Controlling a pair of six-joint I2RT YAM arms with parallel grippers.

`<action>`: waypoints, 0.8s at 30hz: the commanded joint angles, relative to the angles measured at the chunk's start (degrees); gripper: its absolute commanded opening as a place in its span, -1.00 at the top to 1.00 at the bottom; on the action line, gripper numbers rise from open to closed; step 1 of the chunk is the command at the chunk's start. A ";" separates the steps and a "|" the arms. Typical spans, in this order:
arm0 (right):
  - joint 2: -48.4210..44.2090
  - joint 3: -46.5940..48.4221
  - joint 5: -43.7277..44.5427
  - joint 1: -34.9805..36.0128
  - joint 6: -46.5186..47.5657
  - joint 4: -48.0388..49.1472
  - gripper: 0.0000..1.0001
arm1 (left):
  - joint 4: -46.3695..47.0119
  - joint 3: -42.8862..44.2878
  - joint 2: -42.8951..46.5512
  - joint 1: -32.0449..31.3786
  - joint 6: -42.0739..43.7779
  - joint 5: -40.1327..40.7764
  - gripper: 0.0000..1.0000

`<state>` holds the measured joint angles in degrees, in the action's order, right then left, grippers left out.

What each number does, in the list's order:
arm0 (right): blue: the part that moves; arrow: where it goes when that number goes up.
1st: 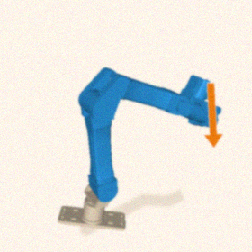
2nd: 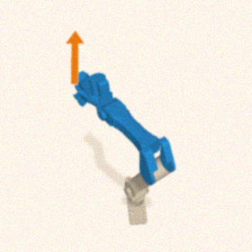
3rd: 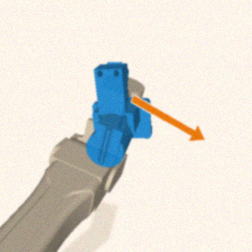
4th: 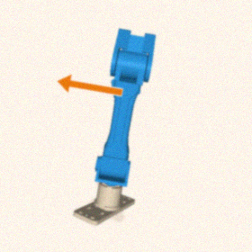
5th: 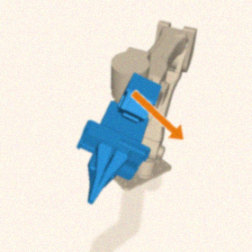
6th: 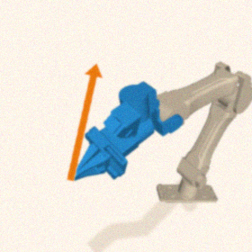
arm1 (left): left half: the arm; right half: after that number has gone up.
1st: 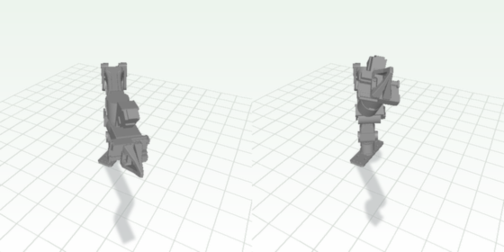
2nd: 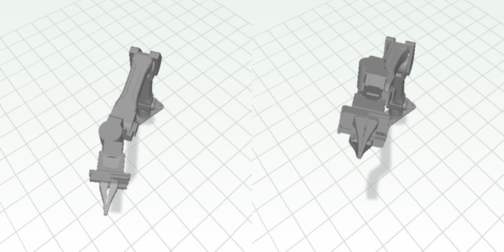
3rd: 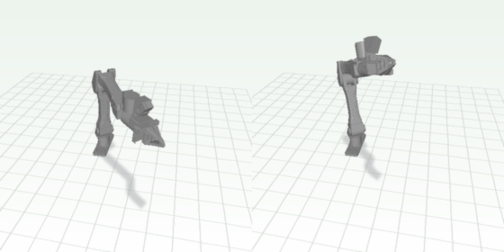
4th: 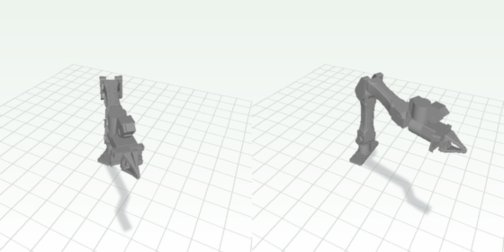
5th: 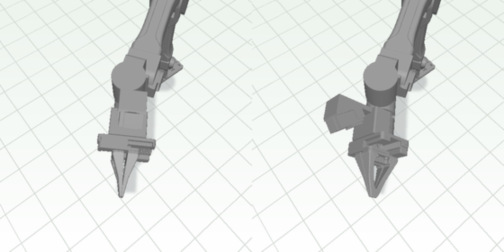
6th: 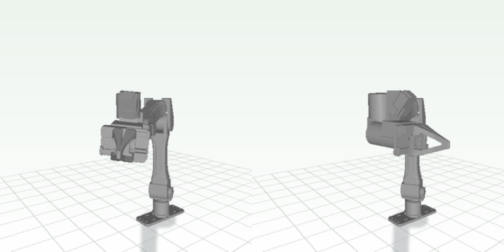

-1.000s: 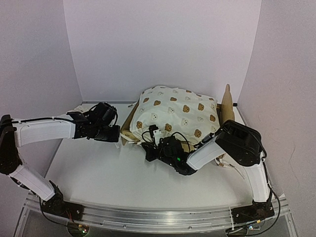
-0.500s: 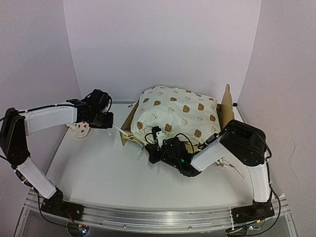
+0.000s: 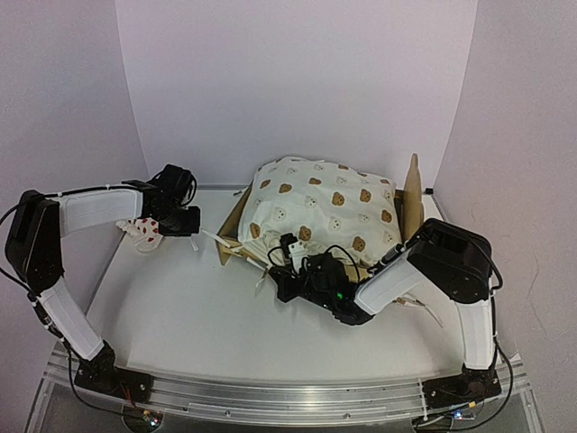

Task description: Set up the pet bed

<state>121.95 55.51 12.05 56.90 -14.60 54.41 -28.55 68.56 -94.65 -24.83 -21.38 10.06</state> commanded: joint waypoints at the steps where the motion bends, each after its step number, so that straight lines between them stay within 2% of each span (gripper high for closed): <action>1: -3.00 -1.63 3.26 -0.26 2.64 -0.53 1.00 | 1.30 -0.12 -0.93 4.75 -2.71 6.96 1.00; 5: -3.29 -1.02 5.84 -0.22 4.70 -1.31 1.00 | 1.58 -1.77 -1.08 6.09 -4.23 6.89 1.00; 14: -2.86 0.41 3.59 -0.26 4.29 -2.42 1.00 | 2.18 -1.84 -0.79 6.20 -4.37 4.51 1.00; 20: -3.70 2.01 -5.71 -0.24 3.50 -3.54 0.69 | 1.63 -1.85 1.57 6.20 -4.21 2.73 1.00; 24: -4.27 4.82 -14.14 -0.22 2.31 -6.97 0.43 | 1.13 -1.85 3.00 6.18 -4.05 0.59 0.85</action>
<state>121.25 56.28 7.64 56.90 -10.96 50.14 -28.05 66.26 -95.36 -19.63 -24.96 8.99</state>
